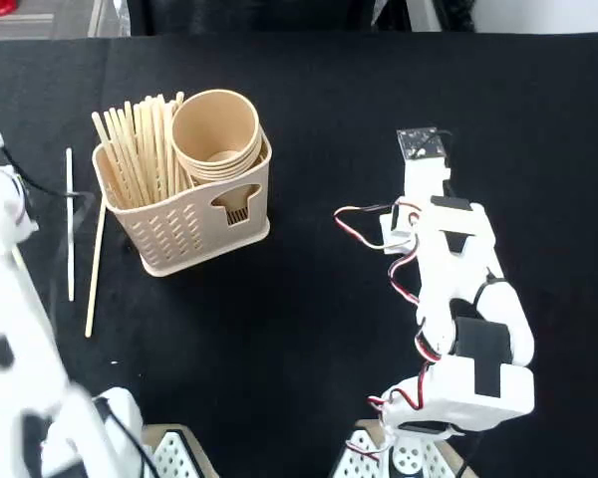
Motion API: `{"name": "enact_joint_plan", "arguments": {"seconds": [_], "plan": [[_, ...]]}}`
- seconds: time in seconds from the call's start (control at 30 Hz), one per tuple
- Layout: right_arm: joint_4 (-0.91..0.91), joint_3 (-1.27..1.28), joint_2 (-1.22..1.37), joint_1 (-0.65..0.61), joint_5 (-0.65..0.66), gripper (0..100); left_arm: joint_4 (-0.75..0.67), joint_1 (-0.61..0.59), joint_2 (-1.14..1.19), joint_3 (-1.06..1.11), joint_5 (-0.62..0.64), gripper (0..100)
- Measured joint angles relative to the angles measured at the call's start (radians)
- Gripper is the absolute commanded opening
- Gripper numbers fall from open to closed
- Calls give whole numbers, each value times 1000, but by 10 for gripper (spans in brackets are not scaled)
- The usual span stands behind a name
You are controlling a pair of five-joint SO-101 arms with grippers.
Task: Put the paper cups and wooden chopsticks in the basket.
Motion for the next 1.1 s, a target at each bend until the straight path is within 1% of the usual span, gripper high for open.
{"name": "enact_joint_plan", "arguments": {"seconds": [0.07, 0.17, 0.27, 0.37, 0.5, 0.6, 0.77, 0.9, 1.0, 1.1], "plan": [[0, 0, 0, 0, 0, 13, -75, 44, -141, 37, 41, 29], [0, 0, 0, 0, 0, 13, -236, 98, -301, 75, 143, 28], [0, 0, 0, 0, 0, 13, -413, 170, -404, 118, 195, 27], [0, 0, 0, 0, 0, 13, -543, 264, -476, 193, 244, 27], [0, 0, 0, 0, 0, 13, -674, 371, -554, 305, 252, 27], [0, 0, 0, 0, 0, 13, -760, 404, -601, 391, 252, 27], [0, 0, 0, 0, 0, 13, -813, 408, -628, 500, 252, 27], [0, 0, 0, 0, 0, 13, -868, 408, -629, 506, 252, 27], [0, 0, 0, 0, 0, 13, -853, 408, -629, 446, 252, 27], [0, 0, 0, 0, 0, 13, -795, 428, -637, 367, 258, 27]]}}
